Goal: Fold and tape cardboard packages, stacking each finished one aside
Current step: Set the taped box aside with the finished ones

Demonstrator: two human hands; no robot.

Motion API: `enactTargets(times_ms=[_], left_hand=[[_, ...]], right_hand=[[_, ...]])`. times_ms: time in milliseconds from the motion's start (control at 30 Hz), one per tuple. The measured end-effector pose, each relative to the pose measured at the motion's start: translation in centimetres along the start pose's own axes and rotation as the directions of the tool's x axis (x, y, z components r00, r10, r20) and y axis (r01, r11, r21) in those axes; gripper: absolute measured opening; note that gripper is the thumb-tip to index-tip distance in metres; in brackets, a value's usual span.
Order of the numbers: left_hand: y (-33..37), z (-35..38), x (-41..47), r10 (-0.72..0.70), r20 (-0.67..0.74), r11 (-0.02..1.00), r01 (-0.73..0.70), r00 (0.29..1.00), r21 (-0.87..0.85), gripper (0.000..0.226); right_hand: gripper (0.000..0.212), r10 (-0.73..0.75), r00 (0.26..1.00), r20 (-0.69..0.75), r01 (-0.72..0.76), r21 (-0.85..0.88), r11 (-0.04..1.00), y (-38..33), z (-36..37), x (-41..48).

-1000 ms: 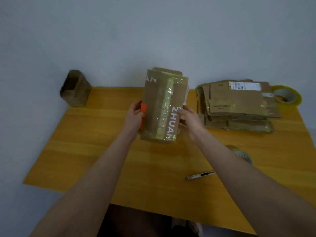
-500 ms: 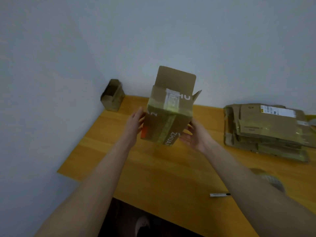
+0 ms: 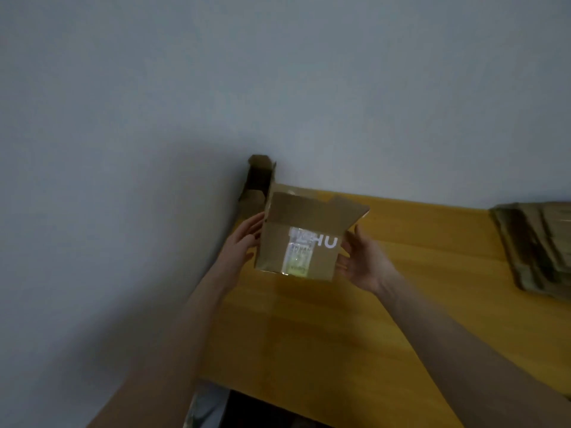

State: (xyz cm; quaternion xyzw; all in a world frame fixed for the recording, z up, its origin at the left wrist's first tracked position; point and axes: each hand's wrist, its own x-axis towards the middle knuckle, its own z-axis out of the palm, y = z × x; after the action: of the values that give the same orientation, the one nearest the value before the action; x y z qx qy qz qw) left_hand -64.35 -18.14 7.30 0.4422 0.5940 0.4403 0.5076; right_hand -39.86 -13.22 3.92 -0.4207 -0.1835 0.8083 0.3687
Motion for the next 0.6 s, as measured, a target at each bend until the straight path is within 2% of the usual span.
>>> enactTargets(times_ms=[67,167,267,367,533,600], left_hand=[[-0.7,-2.3,0.1,0.041,0.009,0.999,-0.042,0.999,0.020,0.047],[-1.6,-4.7,0.4,0.048,-0.007,0.996,-0.047,0.999,0.071,0.046],[-1.3,-5.7,0.6,-0.056,-0.060,0.995,0.061,0.997,0.081,0.040],[-1.0,-6.3,0.1,-0.200,-0.082,0.979,0.202,0.976,0.017,0.022],[-2.8,-6.1,-0.8,-0.237,-0.064,0.971,0.239,0.969,0.020,0.014],[-3.5,-5.4,-1.0,-0.243,-0.090,0.970,0.245,0.966,0.007,0.024]], right_hand=[[0.067,0.033,0.999,0.031,-0.036,0.085,0.996,0.6,1.4,0.9],[0.077,0.066,0.994,0.083,-0.073,0.082,0.994,1.1,3.1,1.5],[0.056,0.112,0.992,0.054,-0.104,-0.131,0.986,1.9,5.1,2.1],[0.046,0.080,0.992,-0.096,-0.104,-0.281,0.954,3.3,6.0,3.1],[0.033,0.098,0.981,-0.167,-0.149,-0.322,0.935,4.3,4.0,2.1],[0.030,0.126,0.977,-0.172,-0.178,-0.332,0.926,4.6,3.4,1.6]])
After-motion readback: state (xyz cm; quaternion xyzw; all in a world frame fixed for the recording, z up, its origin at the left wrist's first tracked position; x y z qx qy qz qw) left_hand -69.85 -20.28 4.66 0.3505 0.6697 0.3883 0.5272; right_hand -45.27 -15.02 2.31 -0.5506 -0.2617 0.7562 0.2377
